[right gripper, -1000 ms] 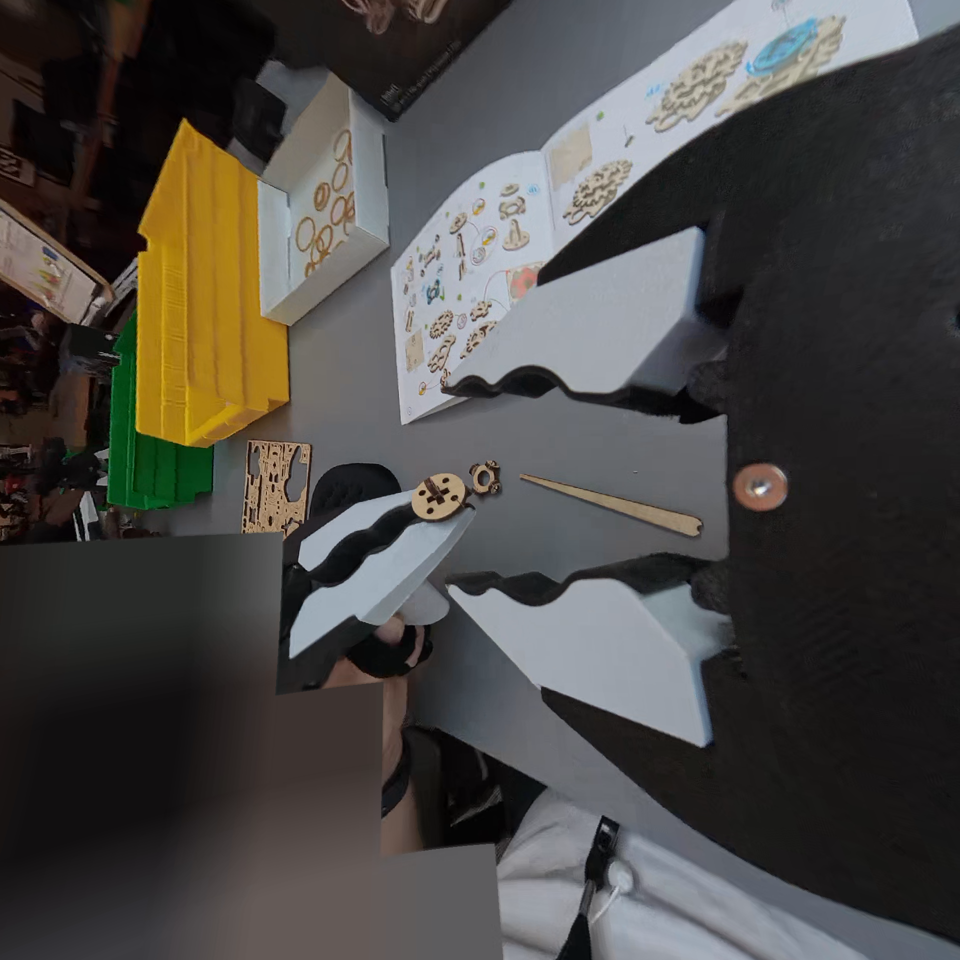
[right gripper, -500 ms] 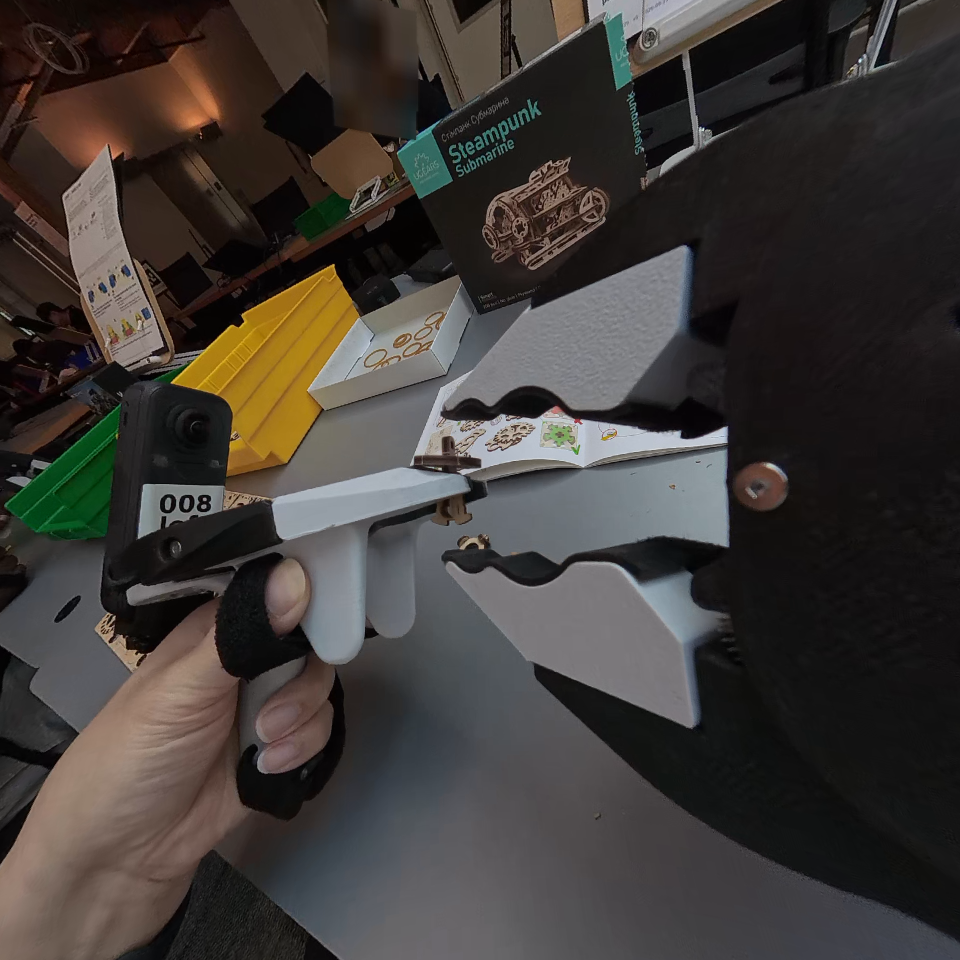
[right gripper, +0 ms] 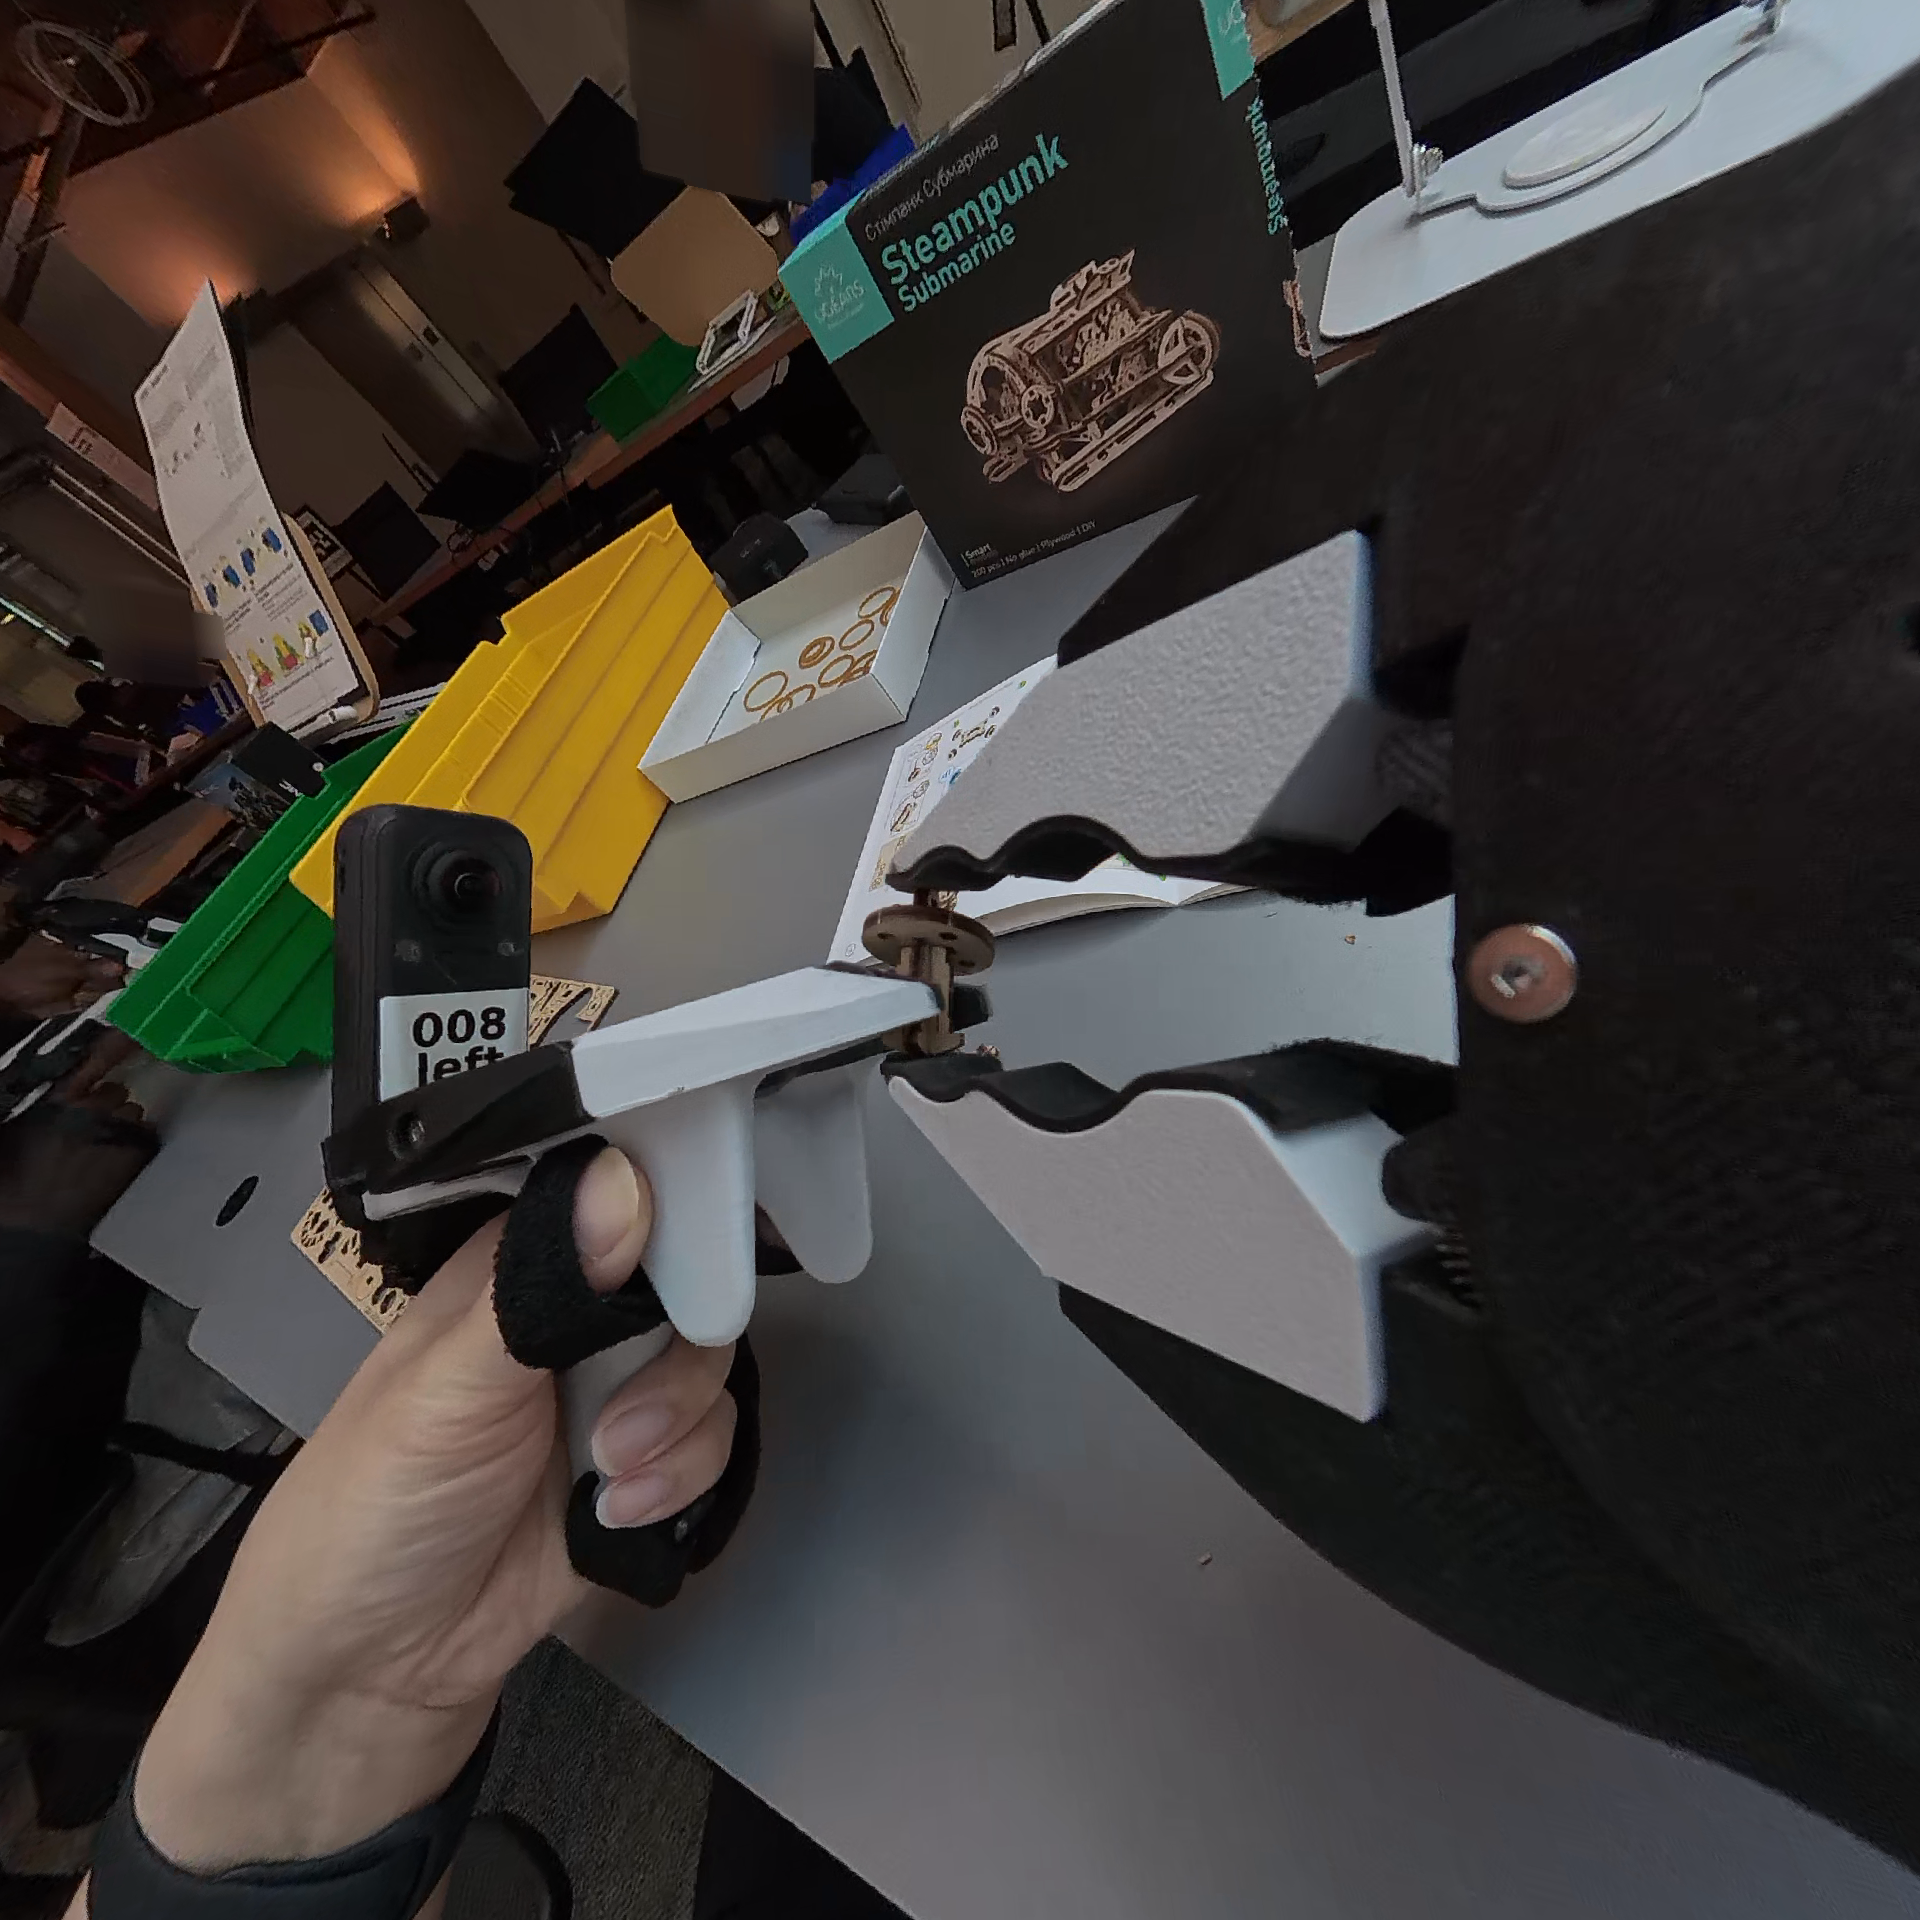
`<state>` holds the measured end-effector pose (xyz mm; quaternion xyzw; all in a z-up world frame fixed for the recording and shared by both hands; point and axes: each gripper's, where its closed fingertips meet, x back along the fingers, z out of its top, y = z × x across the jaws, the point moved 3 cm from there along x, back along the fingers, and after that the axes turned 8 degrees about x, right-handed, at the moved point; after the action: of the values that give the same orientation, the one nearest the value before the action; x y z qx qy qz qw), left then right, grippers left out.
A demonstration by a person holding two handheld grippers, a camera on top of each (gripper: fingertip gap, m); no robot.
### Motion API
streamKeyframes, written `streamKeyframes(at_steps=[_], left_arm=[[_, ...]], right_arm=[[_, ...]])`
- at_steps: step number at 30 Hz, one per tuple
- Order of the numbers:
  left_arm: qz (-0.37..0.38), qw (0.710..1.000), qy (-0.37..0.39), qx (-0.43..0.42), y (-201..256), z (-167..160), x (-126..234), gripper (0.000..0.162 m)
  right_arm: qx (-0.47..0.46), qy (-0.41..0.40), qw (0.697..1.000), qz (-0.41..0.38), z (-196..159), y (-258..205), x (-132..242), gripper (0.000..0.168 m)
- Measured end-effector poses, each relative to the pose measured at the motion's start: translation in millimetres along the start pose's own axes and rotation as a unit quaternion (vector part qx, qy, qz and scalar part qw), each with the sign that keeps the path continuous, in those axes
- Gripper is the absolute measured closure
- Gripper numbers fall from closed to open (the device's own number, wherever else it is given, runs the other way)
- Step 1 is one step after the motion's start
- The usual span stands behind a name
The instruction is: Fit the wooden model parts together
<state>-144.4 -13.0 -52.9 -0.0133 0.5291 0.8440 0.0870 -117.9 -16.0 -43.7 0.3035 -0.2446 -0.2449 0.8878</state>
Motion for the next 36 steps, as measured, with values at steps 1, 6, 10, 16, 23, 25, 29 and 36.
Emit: streamKeyframes(at_steps=[1, 6, 10, 16, 23, 25, 29, 36], left_arm=[[0.000, 1.000, 0.000, -0.001, 0.3, 0.1, 1.1, 0.153], [0.019, 1.000, 0.021, -0.008, -4.0, 7.4, 13.3, 0.144], [0.029, 0.997, 0.037, -0.063, -0.8, 14.6, 22.2, 0.142], [-0.011, 0.999, 0.015, -0.046, 5.8, 26.2, 17.5, 0.133], [-0.034, 0.999, -0.036, -0.006, 2.6, 18.0, -0.5, 0.138], [-0.036, 0.998, -0.042, 0.000, 1.8, 16.8, -1.6, 0.139], [-0.029, 0.998, -0.055, -0.001, -1.0, 12.2, -3.3, 0.143], [-0.011, 0.998, -0.058, -0.011, -4.7, 11.3, -3.4, 0.143]], right_arm=[[-0.005, 0.001, 1.000, 0.000, 0.2, 0.6, 0.4, 0.139], [0.016, -0.010, 1.000, -0.011, -1.5, 1.3, -0.4, 0.138], [0.008, -0.006, 1.000, 0.003, -0.4, -2.3, -1.8, 0.138], [0.006, 0.006, 1.000, 0.018, 3.7, -6.3, -2.1, 0.139], [0.028, 0.002, 1.000, 0.012, 3.1, -7.2, -1.1, 0.139], [0.025, 0.002, 1.000, 0.011, 1.8, -6.3, -0.8, 0.139], [0.016, -0.001, 1.000, 0.007, 0.6, -3.4, -0.8, 0.139], [0.029, -0.019, 0.999, 0.006, -3.8, -4.8, -2.6, 0.138]])
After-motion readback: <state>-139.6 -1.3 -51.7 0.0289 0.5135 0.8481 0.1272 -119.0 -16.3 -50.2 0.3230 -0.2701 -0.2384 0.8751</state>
